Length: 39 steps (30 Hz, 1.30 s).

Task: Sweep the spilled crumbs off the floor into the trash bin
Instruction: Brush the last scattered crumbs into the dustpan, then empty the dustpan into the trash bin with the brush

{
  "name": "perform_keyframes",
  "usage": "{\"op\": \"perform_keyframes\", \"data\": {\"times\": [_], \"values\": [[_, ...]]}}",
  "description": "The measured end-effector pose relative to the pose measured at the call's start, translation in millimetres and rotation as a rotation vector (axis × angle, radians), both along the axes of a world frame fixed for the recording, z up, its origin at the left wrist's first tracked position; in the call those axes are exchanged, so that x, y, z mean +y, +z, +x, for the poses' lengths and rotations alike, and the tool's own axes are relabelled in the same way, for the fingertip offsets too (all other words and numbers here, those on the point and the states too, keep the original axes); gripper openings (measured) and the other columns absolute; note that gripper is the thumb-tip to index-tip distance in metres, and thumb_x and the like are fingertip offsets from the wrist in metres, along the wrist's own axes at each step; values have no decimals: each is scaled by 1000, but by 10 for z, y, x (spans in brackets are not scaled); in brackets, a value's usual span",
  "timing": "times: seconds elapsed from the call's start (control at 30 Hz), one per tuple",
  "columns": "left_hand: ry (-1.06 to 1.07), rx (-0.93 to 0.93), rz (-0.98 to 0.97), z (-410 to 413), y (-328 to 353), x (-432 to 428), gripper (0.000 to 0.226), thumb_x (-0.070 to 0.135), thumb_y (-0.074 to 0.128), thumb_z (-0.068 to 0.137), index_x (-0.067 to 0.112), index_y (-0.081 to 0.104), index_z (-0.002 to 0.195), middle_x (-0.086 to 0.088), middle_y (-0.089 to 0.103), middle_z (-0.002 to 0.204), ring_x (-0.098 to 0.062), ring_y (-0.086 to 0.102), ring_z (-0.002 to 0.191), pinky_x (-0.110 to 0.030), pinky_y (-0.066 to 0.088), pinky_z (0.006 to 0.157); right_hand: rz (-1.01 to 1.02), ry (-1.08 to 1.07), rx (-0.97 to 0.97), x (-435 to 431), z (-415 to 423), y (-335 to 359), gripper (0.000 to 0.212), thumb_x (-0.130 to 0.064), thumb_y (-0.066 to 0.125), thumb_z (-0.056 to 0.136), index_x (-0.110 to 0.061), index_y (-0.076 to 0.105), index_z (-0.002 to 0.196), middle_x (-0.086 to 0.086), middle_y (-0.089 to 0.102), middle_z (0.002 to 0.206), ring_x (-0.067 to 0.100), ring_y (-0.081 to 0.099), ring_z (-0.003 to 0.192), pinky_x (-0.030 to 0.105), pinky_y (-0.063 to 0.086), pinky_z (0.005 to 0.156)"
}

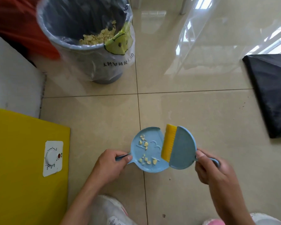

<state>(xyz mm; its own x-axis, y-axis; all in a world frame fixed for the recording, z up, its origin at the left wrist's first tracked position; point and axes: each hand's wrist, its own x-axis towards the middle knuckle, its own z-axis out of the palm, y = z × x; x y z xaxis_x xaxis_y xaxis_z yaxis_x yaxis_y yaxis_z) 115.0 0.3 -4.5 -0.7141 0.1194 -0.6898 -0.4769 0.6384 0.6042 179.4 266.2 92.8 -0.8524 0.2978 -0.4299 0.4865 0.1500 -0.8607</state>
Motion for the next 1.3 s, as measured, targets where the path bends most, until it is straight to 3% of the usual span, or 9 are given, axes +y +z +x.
{"op": "perform_keyframes", "data": {"times": [0.13,0.3,0.43,0.57,0.63,0.73,0.93,1.13,1.3], "values": [[113,153,94,-366,503,-52,37,30,69,93,17,65,58,4,48,50,-7,43,48,-24,36,54,-322,-178,74,-15,-595,203,34,-15,49,99,-14,45,66,6,21,55,17,13,54,36,11,50],[324,430,141,-938,1215,-154,37,35,74,89,21,67,56,4,47,48,-8,39,43,-27,32,49,-475,-59,306,-417,-1752,626,34,-20,54,99,-10,46,67,10,29,51,20,17,49,40,14,52],[521,673,123,-1481,1603,-275,28,27,73,90,13,73,67,3,51,47,-4,36,37,-23,32,44,-642,30,435,-748,-2568,1008,22,-19,55,99,-9,52,80,6,39,53,15,26,46,27,23,45],[543,928,-67,-1921,1824,-402,40,30,68,93,17,64,56,9,58,45,-6,50,42,-15,35,44,-744,38,458,-902,-3116,1183,16,-21,55,98,-8,56,89,4,43,57,12,28,46,23,25,42],[506,1102,-310,-2058,1836,-430,26,33,65,96,15,80,85,4,78,71,-11,67,59,-21,50,54,-768,8,415,-964,-3262,1152,17,-21,55,99,-6,62,96,3,45,58,11,31,47,21,26,41],[381,1278,-680,-2208,1669,-424,38,31,61,99,17,69,133,-5,80,111,-24,78,83,-35,64,68,-811,-14,285,-1022,-3334,1011,25,-23,51,102,-3,61,112,0,48,58,7,33,50,17,27,42],[261,1326,-885,-2311,1218,-504,50,12,71,93,16,62,141,-3,73,112,-21,63,80,-36,62,60,-795,-23,188,-929,-3250,759,19,-22,49,102,-7,59,106,1,47,61,7,34,50,15,26,41],[337,1328,-801,-2316,1164,-522,51,7,67,93,15,60,143,-4,71,112,-22,59,85,-38,61,64,-832,-27,169,-926,-3238,687,25,-22,49,102,-4,60,117,1,47,61,7,35,49,15,27,41],[686,1101,-163,-2205,1277,-461,36,13,63,98,17,68,134,11,72,113,-9,69,94,-20,59,78,-866,23,198,-944,-3208,701,17,-22,51,101,-9,61,98,2,45,62,8,33,50,17,26,43]]}}
